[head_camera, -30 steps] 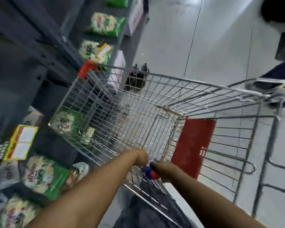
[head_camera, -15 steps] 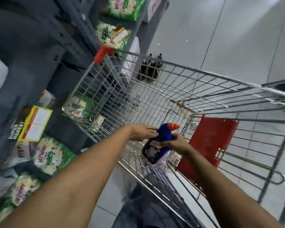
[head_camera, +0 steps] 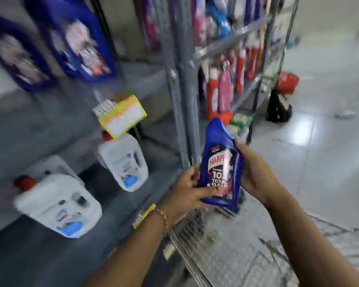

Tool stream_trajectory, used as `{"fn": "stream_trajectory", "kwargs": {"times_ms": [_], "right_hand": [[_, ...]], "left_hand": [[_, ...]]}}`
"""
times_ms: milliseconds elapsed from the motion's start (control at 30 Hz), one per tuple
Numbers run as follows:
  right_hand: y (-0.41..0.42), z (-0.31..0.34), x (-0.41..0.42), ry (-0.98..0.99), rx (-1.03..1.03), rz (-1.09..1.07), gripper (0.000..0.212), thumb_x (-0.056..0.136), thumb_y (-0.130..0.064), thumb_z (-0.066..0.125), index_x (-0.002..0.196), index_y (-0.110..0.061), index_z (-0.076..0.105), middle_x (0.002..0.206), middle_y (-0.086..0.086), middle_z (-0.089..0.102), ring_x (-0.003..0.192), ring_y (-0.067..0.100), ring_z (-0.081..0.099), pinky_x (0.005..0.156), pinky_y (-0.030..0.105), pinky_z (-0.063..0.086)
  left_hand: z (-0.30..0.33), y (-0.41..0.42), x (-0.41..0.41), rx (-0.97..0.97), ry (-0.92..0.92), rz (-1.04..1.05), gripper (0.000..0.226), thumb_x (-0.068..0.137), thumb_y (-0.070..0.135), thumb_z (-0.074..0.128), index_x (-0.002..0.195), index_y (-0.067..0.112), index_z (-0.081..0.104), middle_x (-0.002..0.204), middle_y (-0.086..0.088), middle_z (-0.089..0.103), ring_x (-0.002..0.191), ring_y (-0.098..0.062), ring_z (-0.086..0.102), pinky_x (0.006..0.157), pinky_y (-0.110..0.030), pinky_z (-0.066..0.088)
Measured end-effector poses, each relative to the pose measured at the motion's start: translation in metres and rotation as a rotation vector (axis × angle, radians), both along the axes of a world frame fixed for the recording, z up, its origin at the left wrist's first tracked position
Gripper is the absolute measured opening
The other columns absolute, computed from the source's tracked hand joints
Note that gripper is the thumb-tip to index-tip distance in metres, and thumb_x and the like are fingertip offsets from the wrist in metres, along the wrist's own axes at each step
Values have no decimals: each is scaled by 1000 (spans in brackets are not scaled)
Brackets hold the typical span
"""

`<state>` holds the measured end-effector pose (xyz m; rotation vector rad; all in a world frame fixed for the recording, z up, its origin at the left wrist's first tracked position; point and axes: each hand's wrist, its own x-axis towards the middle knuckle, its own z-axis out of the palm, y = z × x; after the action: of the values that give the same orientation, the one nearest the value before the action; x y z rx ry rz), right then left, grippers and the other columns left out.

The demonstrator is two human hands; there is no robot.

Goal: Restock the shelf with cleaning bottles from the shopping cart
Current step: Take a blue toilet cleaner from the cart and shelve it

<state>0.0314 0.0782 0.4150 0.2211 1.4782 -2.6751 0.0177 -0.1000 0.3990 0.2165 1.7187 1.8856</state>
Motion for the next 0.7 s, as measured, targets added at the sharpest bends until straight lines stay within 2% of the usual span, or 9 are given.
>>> {"fn": "stream_trajectory", "kwargs": {"times_ms": [100, 200, 267, 333, 400, 433, 500, 567, 700], "right_hand": [[-32, 74, -12, 187, -27, 32, 41, 83, -39, 57, 102, -8, 76, 88, 12, 80, 77, 24, 77, 62, 33, 63], [-68, 139, -16, 330, -13, 143, 49, 97, -38, 43, 89, -11, 83, 92, 13, 80, 80, 24, 78, 63, 34, 63], [-91, 175, -18, 402, 0, 206, 54, 102, -37, 34, 100, -9, 80, 101, 16, 79, 87, 27, 77, 70, 37, 64], [-116, 204, -19, 485, 19, 219, 51, 103, -38, 33, 121, -5, 68, 116, 20, 73, 102, 32, 72, 85, 44, 62], [-139, 221, -24, 553, 37, 227, 50, 104, -34, 35, 132, 0, 58, 125, 23, 68, 111, 36, 67, 95, 50, 56], [-149, 227, -26, 586, 44, 234, 47, 103, -30, 37, 131, 2, 57, 122, 23, 69, 107, 35, 68, 93, 49, 57], [-170, 233, -29, 645, 71, 251, 40, 103, -23, 39, 130, 3, 56, 115, 19, 72, 96, 29, 71, 86, 45, 60], [-189, 231, -35, 677, 123, 248, 35, 104, -17, 41, 133, -1, 53, 123, 20, 69, 100, 27, 70, 88, 44, 59], [-221, 217, -62, 730, 288, 230, 40, 102, -18, 49, 142, -24, 47, 133, 9, 66, 117, 24, 66, 99, 47, 54]], "left_hand": [[66, -35, 4, 40, 182, 131, 48, 75, -11, 75, 113, 12, 57, 103, -9, 76, 88, -25, 72, 69, -43, 63], [126, -71, 13, 93, 325, 198, 53, 72, -8, 77, 114, 17, 57, 95, -3, 77, 78, -19, 73, 63, -39, 63], [158, -91, 19, 119, 409, 259, 50, 73, -9, 75, 110, 19, 59, 98, -9, 76, 75, -21, 73, 61, -38, 63], [186, -110, 25, 153, 464, 331, 46, 78, -12, 71, 109, 18, 59, 98, -14, 74, 70, -20, 73, 58, -36, 62], [206, -127, 26, 183, 521, 396, 43, 79, -14, 68, 108, 16, 58, 98, -17, 74, 70, -22, 73, 55, -34, 61], [214, -135, 26, 189, 551, 431, 44, 79, -15, 68, 109, 15, 58, 99, -18, 75, 72, -24, 74, 57, -34, 61], [226, -151, 23, 172, 620, 519, 46, 77, -16, 69, 112, 13, 58, 105, -21, 75, 87, -31, 73, 75, -42, 61], [233, -166, 21, 128, 677, 588, 46, 77, -15, 70, 113, 11, 57, 111, -22, 73, 98, -33, 70, 90, -47, 57], [235, -193, 4, -34, 748, 686, 52, 78, -6, 75, 123, 10, 55, 113, -13, 73, 103, -27, 71, 93, -43, 57]]}}
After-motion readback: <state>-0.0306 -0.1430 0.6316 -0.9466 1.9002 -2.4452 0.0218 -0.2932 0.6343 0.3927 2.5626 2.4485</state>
